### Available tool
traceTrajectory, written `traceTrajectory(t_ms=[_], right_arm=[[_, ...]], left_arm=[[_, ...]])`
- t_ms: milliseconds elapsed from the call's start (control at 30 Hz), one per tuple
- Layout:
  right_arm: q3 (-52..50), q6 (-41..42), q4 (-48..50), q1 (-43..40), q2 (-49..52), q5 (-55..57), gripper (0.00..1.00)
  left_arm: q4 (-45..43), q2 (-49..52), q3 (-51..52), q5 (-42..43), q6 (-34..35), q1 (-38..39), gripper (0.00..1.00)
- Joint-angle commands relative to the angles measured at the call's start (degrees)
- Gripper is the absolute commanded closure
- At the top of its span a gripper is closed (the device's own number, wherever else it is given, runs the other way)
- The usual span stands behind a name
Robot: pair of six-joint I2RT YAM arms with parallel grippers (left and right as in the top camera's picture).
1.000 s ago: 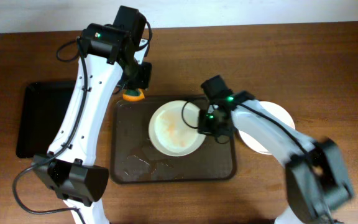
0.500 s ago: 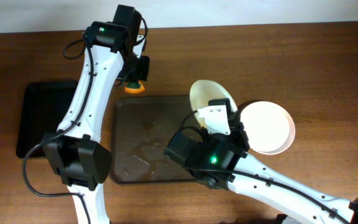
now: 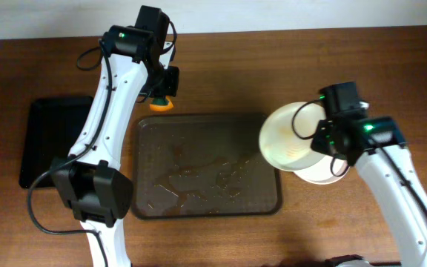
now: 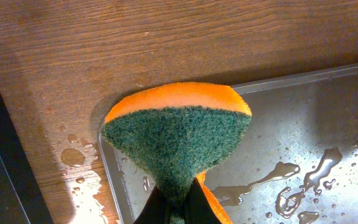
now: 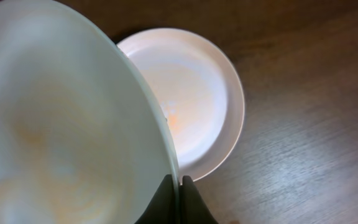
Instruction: Clean dirty plates on tray and stack at the side
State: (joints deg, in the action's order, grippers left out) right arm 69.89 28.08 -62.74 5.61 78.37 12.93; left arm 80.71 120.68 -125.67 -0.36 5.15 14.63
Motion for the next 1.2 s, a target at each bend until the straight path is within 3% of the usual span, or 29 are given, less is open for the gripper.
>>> traceTrajectory(t_ms=[0,67,200,300,400,467,567,633,767,967,1000,1033,1067,1100,1167], right_arm=[[-3.65,-4.39,0.24,-13.66,0.81,-7.39,0.96],[-10.84,-5.38,5.05,-20.31,2.84,-8.48,0.96],[-19.04,-5.57,16.68,-21.7,6.01,-12.79,0.95],[-18.75,-8.41,20.33,-21.7,7.89,-21.24,0.6],[-8.48,-14.16,11.47,-21.57,6.67,-25.99,0.54],[0.72,-17.35,4.33,-17.51,6.25,-28.44,0.5],[2.86,-17.11,5.4,-5.81,6.49,-28.37,0.4],[2.86,-16.68,6.91,0.79,7.28,-28.33,0.38],[2.71,-16.7,7.23,6.93,10.91,-28.17,0.38],[2.67,-16.72,7.26,7.19,12.24,-28.17,0.39],[2.67,-16.72,7.26,7.19,12.24,-28.17,0.39],[2.67,-16.72,7.23,7.19,12.24,-28.17,0.39],[2.67,-16.72,7.58,7.19,12.24,-28.17,0.39],[2.89,-16.72,8.11,7.17,12.22,-28.2,0.38],[5.22,-16.72,7.65,7.17,11.93,-28.41,0.27]], left_arm=[[-0.09,0.39,0.07,0.7,-0.92,-0.15,1.0],[-0.13,0.39,0.07,0.68,-0.92,-0.17,1.0],[-0.13,0.39,0.07,0.68,-0.92,-0.17,1.0],[-0.17,0.39,0.07,0.66,-0.92,-0.17,1.0],[0.79,0.39,0.04,0.61,-0.92,-2.82,1.0],[2.34,0.39,0.04,-0.44,-0.92,-6.12,1.0],[4.87,0.39,0.07,-9.99,-0.92,-12.37,1.0],[5.84,1.22,0.63,-11.3,-0.92,-17.9,1.0],[-9.44,1.49,15.5,-11.02,1.88,-28.63,1.0],[-29.57,1.46,35.91,-9.33,1.86,-35.8,0.98],[-30.99,1.46,36.76,-9.31,1.86,-35.8,0.91],[-31.61,1.46,37.05,-9.2,1.86,-35.78,0.67],[-31.63,1.46,37.03,-7.08,1.84,-35.78,0.04],[-31.45,1.44,36.81,-6.21,1.88,-35.78,0.0],[-25.62,0.92,31.69,-5.46,3.63,-35.74,0.0]])
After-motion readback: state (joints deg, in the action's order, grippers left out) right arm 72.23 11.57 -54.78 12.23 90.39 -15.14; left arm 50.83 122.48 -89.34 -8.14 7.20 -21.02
